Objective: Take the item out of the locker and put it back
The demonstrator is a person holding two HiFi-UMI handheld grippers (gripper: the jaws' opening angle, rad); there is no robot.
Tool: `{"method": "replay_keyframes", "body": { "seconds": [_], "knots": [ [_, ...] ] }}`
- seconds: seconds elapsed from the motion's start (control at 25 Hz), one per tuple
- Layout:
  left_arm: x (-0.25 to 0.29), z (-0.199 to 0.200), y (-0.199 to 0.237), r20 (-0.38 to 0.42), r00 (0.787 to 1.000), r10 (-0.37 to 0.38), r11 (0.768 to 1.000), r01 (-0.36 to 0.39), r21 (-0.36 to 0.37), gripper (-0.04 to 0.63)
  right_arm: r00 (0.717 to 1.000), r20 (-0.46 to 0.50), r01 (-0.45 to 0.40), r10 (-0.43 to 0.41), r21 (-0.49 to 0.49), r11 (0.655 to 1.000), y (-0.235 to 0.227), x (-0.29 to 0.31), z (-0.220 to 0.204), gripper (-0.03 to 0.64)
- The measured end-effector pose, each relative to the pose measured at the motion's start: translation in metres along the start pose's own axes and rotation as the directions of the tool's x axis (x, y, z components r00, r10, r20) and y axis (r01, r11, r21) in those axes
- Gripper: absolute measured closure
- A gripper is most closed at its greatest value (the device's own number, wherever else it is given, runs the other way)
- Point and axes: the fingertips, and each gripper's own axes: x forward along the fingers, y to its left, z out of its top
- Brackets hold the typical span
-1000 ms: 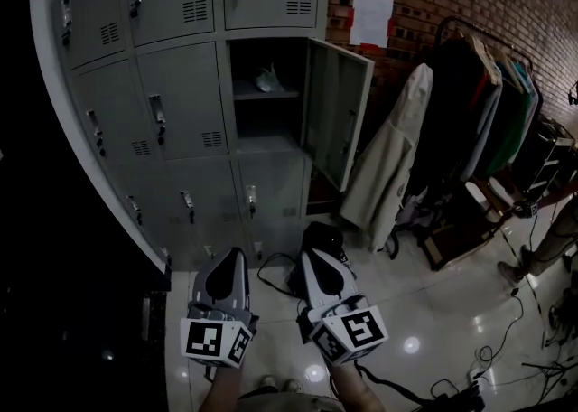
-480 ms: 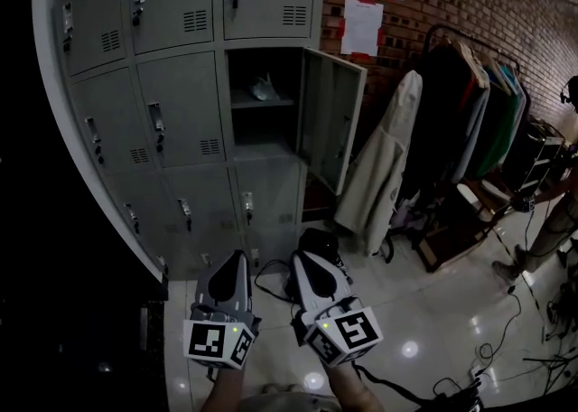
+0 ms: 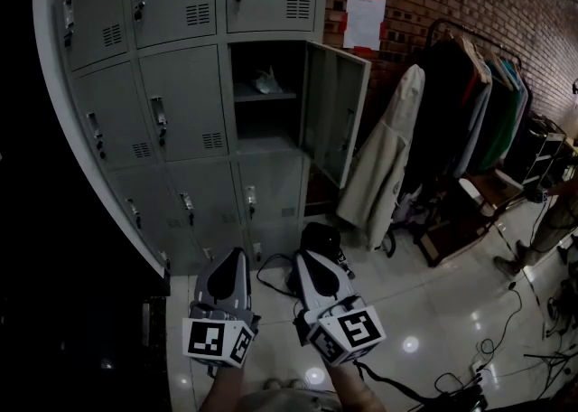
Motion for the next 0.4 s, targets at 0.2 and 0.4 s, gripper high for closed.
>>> {"method": "replay_keyframes", "body": {
  "seconds": [0.2, 0.4],
  "knots": [
    [-0.0034, -0.0017, -0.0005, 0.001, 1.0, 0.004, 1.0, -0.004, -0.003, 0.589, 1.0, 0.022, -0.008, 0.008, 0.017, 1.0, 0.0014, -0.0024, 0.0023, 0.615],
    [-0.0065, 0.0008, -0.0004, 0.008, 1.0, 0.006, 1.0, -0.006, 0.0, 0.589, 0.999, 0.05, -0.022, 0.02, 0.031, 0.999, 0.006, -0.0033, 0.0074, 0.615]
  ]
}}
